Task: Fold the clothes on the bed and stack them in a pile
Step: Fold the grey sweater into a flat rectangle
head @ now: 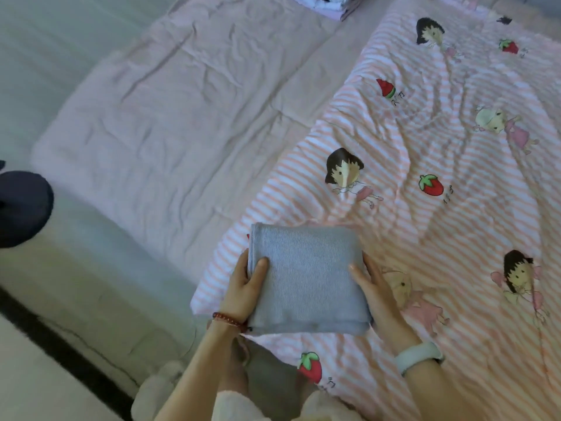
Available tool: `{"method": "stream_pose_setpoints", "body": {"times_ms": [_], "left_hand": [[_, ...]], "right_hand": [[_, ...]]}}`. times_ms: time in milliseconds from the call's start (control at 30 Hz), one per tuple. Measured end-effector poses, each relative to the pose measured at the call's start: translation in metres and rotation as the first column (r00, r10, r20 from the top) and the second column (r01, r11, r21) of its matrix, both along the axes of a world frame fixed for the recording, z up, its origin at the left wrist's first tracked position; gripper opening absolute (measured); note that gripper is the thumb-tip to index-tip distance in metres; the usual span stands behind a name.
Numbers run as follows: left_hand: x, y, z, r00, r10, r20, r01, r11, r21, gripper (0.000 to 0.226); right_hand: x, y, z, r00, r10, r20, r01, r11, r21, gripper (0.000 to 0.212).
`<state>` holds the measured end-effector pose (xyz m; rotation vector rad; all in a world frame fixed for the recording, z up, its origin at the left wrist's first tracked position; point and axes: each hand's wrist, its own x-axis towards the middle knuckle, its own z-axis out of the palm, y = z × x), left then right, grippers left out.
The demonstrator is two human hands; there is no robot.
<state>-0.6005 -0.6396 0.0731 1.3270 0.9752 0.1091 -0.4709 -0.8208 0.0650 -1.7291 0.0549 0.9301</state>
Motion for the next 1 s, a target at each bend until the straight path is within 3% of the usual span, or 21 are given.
{"method": "stream_pose_setpoints", "body": {"times_ms": [133, 300, 467, 733, 833, 1000], "left_hand": [[-0.076, 0.049, 0.011, 0.984, 0.146, -0.106, -0.149, 0.989, -0.017, 0.026], [-0.186, 0.133, 0.016, 0.910, 0.378, -0.168, -0.372, 0.926, 0.065, 0.013], [-0.251, 0.212, 0.028, 0.812, 0.553, -0.184, -0.536, 0.833, 0.137, 0.012], [-0.267, 0.338, 0.044, 0.758, 0.634, -0.152, -0.600, 0.770, 0.217, 0.004], [-0.256, 0.404, 0.049, 0.746, 0.643, -0.175, -0.599, 0.762, 0.247, 0.015], [-0.239, 0.518, 0.066, 0.783, 0.601, -0.157, -0.557, 0.791, 0.253, 0.008]], "right_hand": [[-0.060, 0.073, 0.010, 0.985, 0.173, -0.008, -0.173, 0.985, 0.000, 0.067], [-0.142, 0.198, 0.010, 0.934, 0.342, 0.107, -0.337, 0.939, -0.062, 0.030], [-0.195, 0.307, 0.026, 0.877, 0.465, 0.121, -0.461, 0.885, -0.059, 0.046], [-0.205, 0.453, 0.041, 0.842, 0.516, 0.157, -0.512, 0.856, -0.067, 0.044], [-0.199, 0.516, 0.046, 0.846, 0.506, 0.166, -0.505, 0.862, -0.053, 0.044], [-0.183, 0.623, 0.058, 0.870, 0.462, 0.172, -0.464, 0.885, -0.031, 0.040]]}}
